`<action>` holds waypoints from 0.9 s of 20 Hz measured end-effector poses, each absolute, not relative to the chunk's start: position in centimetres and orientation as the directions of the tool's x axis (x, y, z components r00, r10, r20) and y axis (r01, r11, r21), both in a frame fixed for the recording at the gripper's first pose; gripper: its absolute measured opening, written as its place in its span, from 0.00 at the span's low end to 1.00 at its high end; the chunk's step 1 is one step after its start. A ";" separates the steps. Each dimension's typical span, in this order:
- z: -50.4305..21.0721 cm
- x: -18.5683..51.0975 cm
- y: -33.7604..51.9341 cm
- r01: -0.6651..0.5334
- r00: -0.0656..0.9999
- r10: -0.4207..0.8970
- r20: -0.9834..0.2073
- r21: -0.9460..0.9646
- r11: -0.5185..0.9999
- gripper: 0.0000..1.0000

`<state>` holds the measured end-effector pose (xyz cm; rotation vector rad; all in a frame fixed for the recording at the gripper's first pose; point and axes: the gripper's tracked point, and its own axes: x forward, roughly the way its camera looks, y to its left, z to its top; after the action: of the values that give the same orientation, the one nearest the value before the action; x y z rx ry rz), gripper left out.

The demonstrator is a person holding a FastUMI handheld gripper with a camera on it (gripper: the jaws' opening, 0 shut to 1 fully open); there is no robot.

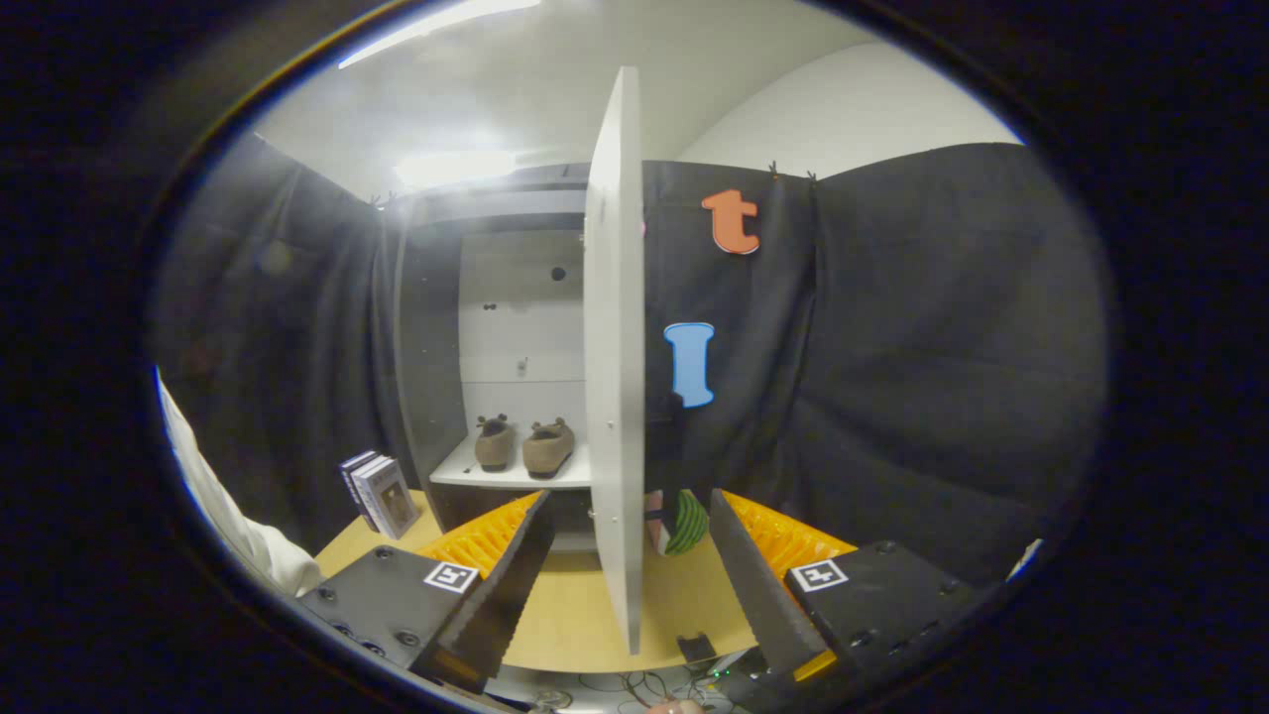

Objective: Open the shoe cabinet door, grab the shoes and put them into the shoe cabinet, then close the shoe cabinet door.

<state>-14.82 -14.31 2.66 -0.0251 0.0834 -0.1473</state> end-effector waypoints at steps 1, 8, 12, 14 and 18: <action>2.7 -14.5 -15.7 0.163 0.983 -0.165 -0.074 -0.040 0.986 0.98; 3.0 -8.0 -24.4 0.250 0.967 -0.251 -0.039 -0.037 0.968 0.98; 2.9 -3.4 -25.2 0.212 0.977 -0.213 -0.026 -0.032 0.977 0.98; 2.8 -1.7 -25.0 0.192 0.981 -0.192 -0.026 -0.021 0.981 0.97; 3.0 0.0 -23.8 0.157 0.987 -0.157 -0.024 -0.009 0.988 0.96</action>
<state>0.02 -23.77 3.00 -0.0069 0.0244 -0.1577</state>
